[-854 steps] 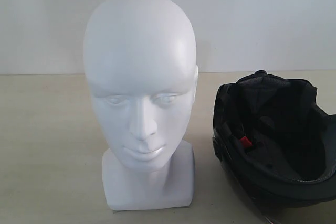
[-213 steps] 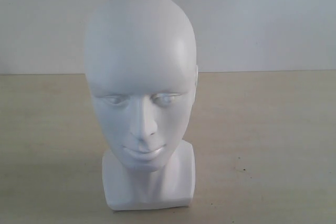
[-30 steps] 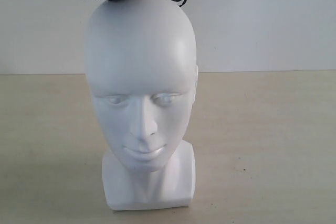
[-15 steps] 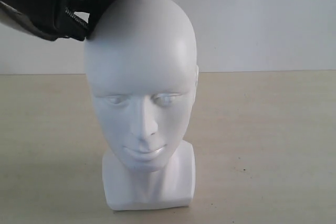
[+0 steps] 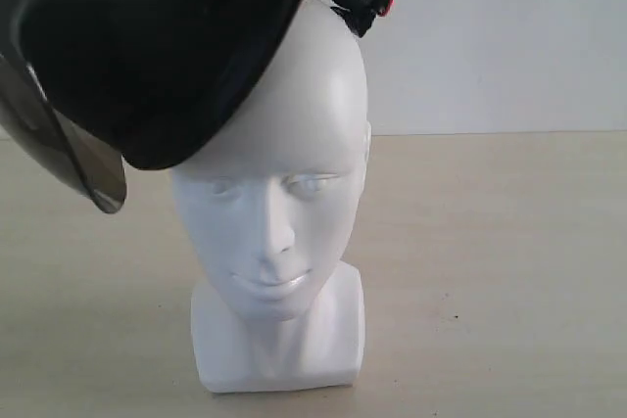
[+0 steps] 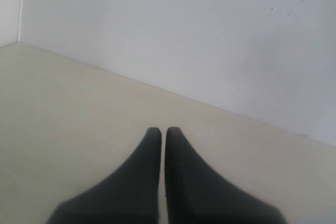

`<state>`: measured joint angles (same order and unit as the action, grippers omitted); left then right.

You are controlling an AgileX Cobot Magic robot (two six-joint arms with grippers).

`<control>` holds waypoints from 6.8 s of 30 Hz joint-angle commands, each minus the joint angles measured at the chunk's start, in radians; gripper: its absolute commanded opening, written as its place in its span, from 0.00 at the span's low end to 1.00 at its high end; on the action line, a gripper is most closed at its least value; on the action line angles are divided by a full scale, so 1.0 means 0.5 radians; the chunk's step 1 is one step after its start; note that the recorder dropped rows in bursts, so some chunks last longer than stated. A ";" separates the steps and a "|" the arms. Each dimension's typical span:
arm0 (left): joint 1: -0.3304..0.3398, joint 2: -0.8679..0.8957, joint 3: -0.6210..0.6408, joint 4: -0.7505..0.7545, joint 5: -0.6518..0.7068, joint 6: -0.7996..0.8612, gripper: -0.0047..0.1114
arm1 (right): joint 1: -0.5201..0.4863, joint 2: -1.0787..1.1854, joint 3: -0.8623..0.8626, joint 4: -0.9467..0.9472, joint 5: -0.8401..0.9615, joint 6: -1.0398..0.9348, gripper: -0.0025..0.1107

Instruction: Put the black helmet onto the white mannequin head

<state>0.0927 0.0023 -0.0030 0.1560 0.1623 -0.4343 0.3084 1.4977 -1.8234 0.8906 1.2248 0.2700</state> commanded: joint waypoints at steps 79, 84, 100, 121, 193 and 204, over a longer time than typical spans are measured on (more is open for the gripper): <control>0.005 -0.005 0.006 0.003 -0.010 0.005 0.08 | -0.289 -0.809 -0.007 -0.851 -0.007 -0.684 0.40; 0.005 -0.005 0.006 0.003 -0.010 0.005 0.08 | -0.188 -0.809 -0.007 -0.845 -0.007 -0.737 0.40; 0.005 -0.005 0.006 -0.299 -0.775 -0.363 0.08 | -0.177 -0.809 -0.007 -1.115 -0.007 -0.631 0.40; -0.091 2.019 -2.698 -0.329 2.048 0.424 0.08 | -0.177 -0.716 -0.007 -1.380 -0.007 -0.633 0.40; 0.411 2.916 -1.939 -2.714 1.835 2.189 0.08 | -0.571 0.097 1.016 0.701 -0.334 -3.026 0.40; 0.411 2.916 -1.939 -2.758 1.869 2.211 0.08 | -0.297 0.097 1.016 0.407 -0.687 -3.052 0.40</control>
<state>0.2963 1.4706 -0.9747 -1.2069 1.0861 0.6629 0.1554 1.5505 -1.3149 1.1010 0.9113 -1.2545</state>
